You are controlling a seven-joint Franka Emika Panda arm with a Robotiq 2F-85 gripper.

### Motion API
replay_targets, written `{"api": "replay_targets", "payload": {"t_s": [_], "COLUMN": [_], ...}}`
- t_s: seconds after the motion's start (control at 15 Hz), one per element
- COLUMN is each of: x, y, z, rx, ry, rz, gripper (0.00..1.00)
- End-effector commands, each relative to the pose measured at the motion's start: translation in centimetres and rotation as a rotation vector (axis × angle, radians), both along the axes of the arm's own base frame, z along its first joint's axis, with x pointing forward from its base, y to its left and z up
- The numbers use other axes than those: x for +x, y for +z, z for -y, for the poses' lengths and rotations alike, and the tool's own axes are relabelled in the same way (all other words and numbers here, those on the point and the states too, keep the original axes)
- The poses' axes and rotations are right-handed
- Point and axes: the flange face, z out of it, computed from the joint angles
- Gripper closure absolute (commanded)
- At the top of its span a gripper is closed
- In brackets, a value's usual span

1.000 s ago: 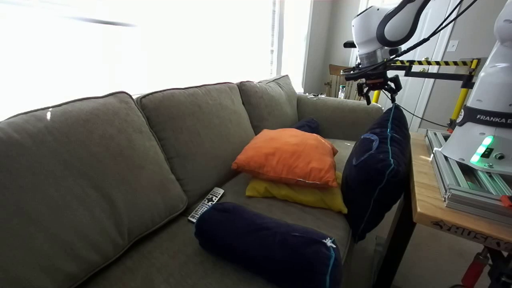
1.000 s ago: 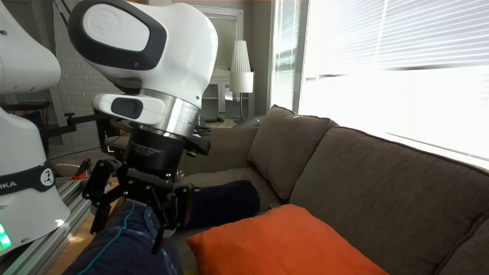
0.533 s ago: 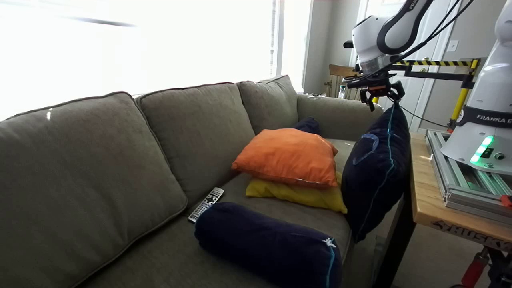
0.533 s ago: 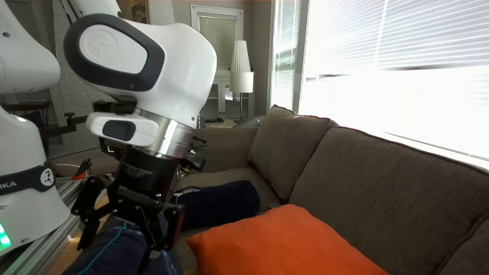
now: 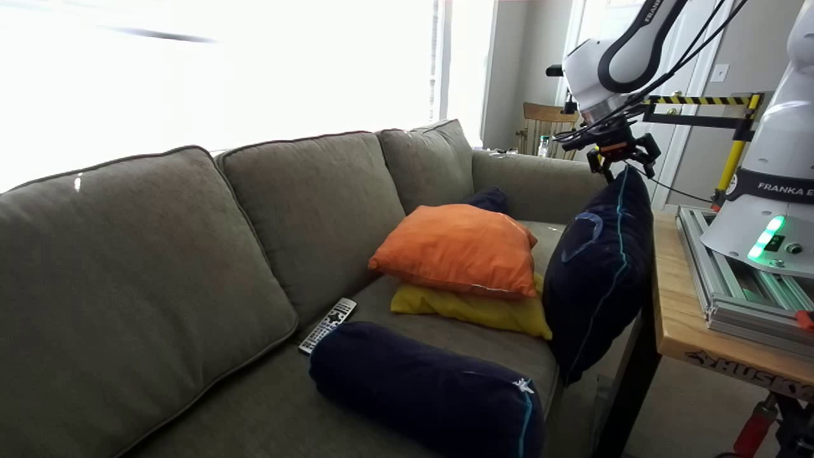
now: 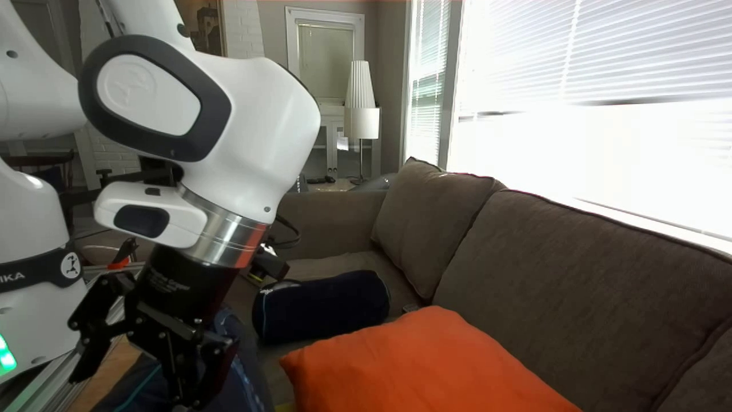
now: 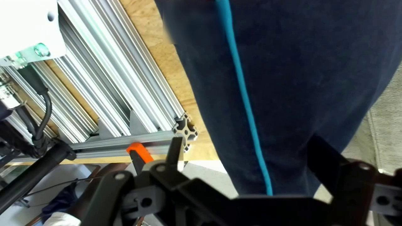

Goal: Put the blue pillow on the orange pillow

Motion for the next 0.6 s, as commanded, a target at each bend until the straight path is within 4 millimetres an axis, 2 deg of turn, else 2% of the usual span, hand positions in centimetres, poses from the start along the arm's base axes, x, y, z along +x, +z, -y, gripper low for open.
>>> {"api": "replay_targets", "payload": {"t_s": [0.0, 0.53], "x": [-0.41, 0.13], "y": [-0.67, -0.47], "z": [-0.24, -0.16], "rx": [0.018, -0.003], "ry": [-0.011, 0.01], "rz": [-0.034, -0.014], "gripper": [0.26, 0.82]}}
